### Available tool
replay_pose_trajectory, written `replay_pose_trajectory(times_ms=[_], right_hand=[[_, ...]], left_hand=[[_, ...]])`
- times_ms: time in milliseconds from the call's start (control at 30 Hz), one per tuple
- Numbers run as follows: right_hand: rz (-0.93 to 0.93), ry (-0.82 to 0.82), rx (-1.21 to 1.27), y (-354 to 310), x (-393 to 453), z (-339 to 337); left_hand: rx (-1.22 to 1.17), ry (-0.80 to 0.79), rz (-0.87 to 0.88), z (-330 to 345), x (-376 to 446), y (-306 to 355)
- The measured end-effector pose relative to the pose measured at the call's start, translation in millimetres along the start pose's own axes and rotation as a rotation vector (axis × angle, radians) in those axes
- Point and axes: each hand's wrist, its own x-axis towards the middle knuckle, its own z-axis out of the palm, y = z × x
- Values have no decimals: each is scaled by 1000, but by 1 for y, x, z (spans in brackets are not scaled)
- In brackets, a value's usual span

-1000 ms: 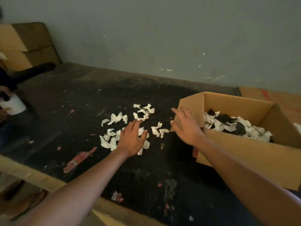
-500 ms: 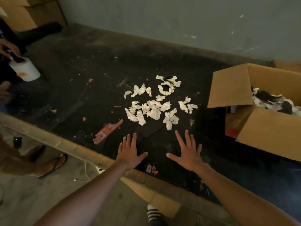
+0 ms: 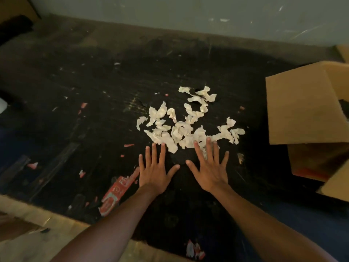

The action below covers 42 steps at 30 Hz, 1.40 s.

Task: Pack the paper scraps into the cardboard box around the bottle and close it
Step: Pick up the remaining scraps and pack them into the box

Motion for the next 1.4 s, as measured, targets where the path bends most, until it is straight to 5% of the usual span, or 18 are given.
replay_pose_trajectory(times_ms=[200,300,467,700,800,900,1033,1400], right_hand=[[-111,120,165,-61,-5,20],[136,291,258,-52,0,30],[541,84,392,-19,40,55],[41,-151,647,-58,48,110],[47,65,858,-73,79,112],[294,257,878,-55,148,106],[446,83,705,-15,238,94],[-27,-673,248,-56,309,94]], left_hand=[[-255,211,24,-8,-18,-68],[-279,302,-133,5,-25,-117],[-317,136,-305,23,1,-164],[-57,-157,-57,57,54,-181],[-13,-192,30,63,88,-187],[19,-227,107,70,118,-188],[9,-253,156,72,137,-183],[10,-233,281,63,154,-179]])
